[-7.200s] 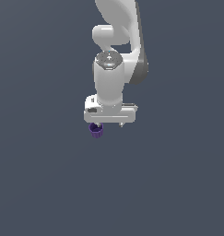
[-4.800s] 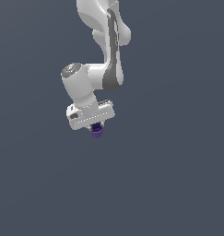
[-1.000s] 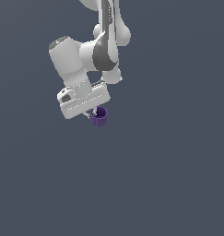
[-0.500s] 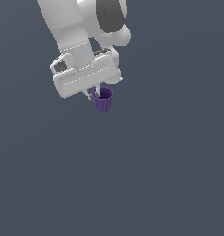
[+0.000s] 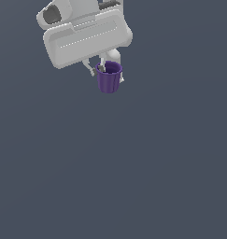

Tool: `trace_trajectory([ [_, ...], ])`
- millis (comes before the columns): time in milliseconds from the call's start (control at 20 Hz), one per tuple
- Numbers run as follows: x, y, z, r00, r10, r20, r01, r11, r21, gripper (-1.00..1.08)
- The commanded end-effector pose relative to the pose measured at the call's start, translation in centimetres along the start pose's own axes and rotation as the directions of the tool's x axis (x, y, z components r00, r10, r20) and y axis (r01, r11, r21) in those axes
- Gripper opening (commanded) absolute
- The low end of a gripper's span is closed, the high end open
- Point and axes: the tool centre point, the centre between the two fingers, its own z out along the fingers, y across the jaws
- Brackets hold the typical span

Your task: Pick up the object and move it to a goal position.

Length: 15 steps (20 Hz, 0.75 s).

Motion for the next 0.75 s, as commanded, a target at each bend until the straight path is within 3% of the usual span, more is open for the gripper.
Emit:
trace_trajectory([
  [0,0.9,-0.5,-1.8,1.0,0.0,-0.001,0.0,1.0,0.0,-1.0],
  [700,3.2,-1.4,-5.4,1.0,-0.001,-0.003,0.001,1.0,0.003,-1.0],
])
